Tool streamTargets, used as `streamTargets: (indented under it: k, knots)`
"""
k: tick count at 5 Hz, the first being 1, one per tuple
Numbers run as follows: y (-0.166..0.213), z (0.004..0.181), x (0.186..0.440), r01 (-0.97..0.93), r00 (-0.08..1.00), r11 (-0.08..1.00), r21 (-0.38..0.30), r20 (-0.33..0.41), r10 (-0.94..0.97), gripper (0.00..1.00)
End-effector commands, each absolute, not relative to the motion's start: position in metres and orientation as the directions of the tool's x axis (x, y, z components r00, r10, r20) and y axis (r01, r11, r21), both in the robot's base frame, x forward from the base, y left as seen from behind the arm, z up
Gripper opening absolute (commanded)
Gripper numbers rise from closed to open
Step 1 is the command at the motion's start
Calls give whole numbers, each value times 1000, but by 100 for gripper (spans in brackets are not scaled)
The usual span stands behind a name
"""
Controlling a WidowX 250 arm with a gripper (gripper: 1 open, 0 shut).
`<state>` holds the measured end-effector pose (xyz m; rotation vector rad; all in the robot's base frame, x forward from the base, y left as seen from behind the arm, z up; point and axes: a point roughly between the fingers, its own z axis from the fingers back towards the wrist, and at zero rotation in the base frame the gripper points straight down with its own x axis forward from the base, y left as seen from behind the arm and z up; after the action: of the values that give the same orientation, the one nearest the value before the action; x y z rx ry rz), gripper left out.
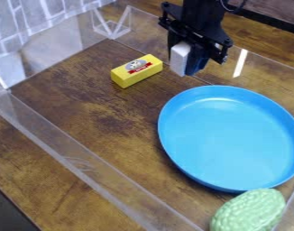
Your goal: Put the white object in the blue tray
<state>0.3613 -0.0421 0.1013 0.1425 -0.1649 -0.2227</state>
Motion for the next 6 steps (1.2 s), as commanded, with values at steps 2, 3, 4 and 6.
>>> streamTargets:
  k: [2,3,4,6]
  knots:
    - [-34,125,367,160,951,972,174,238,-199,0]
    - [-34,124,368,151,950,972,178,247,-193,0]
    - [-33,123,369,140,949,973,182,256,-185,0]
    - [-71,123,350,265,920,949,170,250,-302,0]
